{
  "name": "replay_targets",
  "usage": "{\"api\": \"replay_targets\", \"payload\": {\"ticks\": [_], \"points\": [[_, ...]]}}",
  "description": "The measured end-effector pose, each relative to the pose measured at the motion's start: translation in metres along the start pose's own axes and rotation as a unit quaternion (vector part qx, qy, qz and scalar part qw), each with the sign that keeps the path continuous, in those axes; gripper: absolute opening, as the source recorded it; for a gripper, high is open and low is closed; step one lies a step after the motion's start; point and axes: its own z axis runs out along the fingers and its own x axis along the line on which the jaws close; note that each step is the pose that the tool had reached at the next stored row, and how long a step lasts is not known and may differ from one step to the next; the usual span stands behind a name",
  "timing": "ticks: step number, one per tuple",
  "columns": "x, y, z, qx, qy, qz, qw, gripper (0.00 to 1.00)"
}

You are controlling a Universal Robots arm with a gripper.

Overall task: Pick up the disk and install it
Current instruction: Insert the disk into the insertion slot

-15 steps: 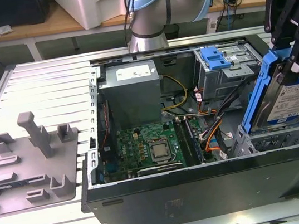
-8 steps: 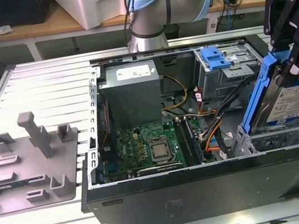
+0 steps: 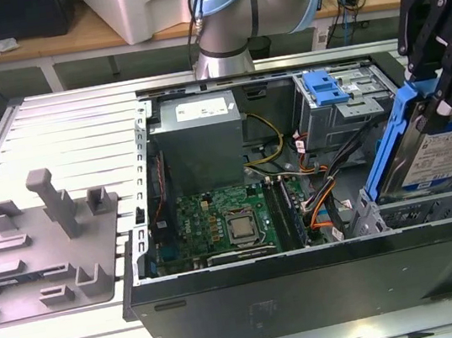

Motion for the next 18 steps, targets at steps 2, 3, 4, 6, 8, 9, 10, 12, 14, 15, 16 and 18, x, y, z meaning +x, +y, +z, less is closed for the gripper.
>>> {"api": "replay_targets", "payload": {"ticks": [2,3,4,6,8,9,10,12,14,15,16,18], "points": [[0.0000,0.0000,0.0012,-0.0001,0.0000,0.000,1.0000,0.37],[0.0000,-0.0001,0.0016,-0.0002,0.0000,0.000,1.0000,0.37],[0.0000,-0.0001,0.0020,-0.0002,0.0000,0.000,1.0000,0.37],[0.0001,-0.0001,0.0028,-0.0003,0.0000,0.000,1.0000,0.37],[0.0001,-0.0001,0.0036,-0.0004,0.0000,0.000,1.0000,0.37],[0.0001,-0.0001,0.0040,-0.0004,0.0000,0.000,1.0000,0.37],[0.0001,-0.0001,0.0045,-0.0005,0.0000,0.000,1.0000,0.37],[0.0001,-0.0002,0.0055,-0.0006,0.0000,0.000,1.0000,0.37],[0.0001,-0.0002,0.0066,-0.0007,0.0000,0.000,1.0000,0.37],[0.0001,-0.0002,0.0070,-0.0007,0.0000,0.000,1.0000,0.37],[0.0001,-0.0002,0.0073,-0.0008,0.0000,0.000,1.0000,0.37],[0.0002,-0.0002,0.0080,-0.0008,0.0000,0.000,1.0000,0.37]]}}
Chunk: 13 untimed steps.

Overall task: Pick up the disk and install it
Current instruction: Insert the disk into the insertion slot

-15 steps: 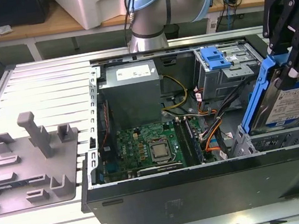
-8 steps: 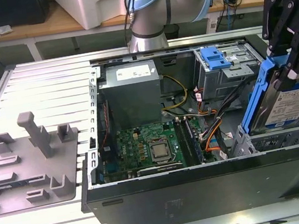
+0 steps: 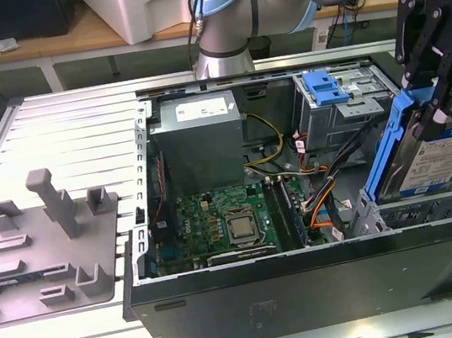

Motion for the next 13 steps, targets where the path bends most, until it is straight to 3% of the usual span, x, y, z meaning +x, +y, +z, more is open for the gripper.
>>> {"api": "replay_targets", "payload": {"ticks": [13], "points": [[0.0001,-0.0002,0.0061,-0.0002,0.0000,0.000,1.0000,0.37]]}}
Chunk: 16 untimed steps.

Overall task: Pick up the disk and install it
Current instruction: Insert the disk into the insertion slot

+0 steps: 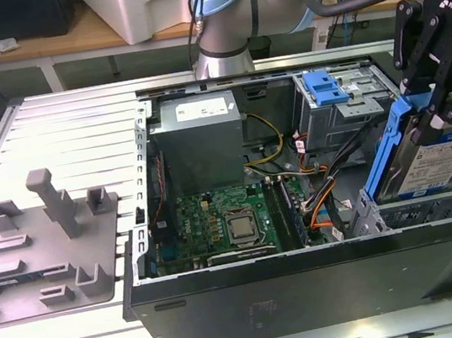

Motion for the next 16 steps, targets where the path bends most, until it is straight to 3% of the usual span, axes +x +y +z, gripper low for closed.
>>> {"api": "replay_targets", "payload": {"ticks": [16], "points": [[0.0001,-0.0003,0.0080,-0.0002,0.0000,0.000,1.0000,0.37]]}}
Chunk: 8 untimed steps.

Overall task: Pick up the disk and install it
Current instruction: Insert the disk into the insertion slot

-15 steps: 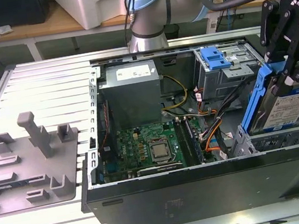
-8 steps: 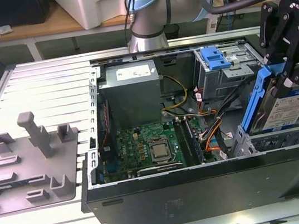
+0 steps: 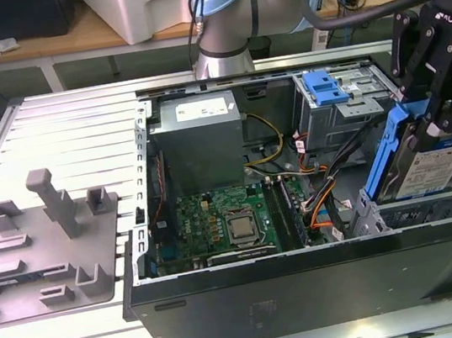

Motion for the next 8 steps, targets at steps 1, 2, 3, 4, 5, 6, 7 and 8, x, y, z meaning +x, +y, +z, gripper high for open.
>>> {"api": "replay_targets", "payload": {"ticks": [1,2,3,4,5,6,7,8], "points": [[0.0000,0.0000,0.0004,0.0000,0.0000,0.000,1.0000,0.37],[0.0000,0.0000,0.0008,-0.0001,0.0000,0.000,1.0000,0.37],[0.0000,-0.0001,0.0012,-0.0001,0.0000,0.000,1.0000,0.37],[0.0000,-0.0001,0.0015,-0.0001,0.0000,0.000,1.0000,0.37],[0.0000,-0.0001,0.0020,-0.0001,0.0000,0.000,1.0000,0.37],[0.0000,-0.0002,0.0024,-0.0002,0.0000,0.000,1.0000,0.37],[0.0000,-0.0002,0.0028,-0.0002,0.0000,0.000,1.0000,0.37],[0.0001,-0.0002,0.0032,-0.0002,0.0000,0.000,1.0000,0.37]]}}
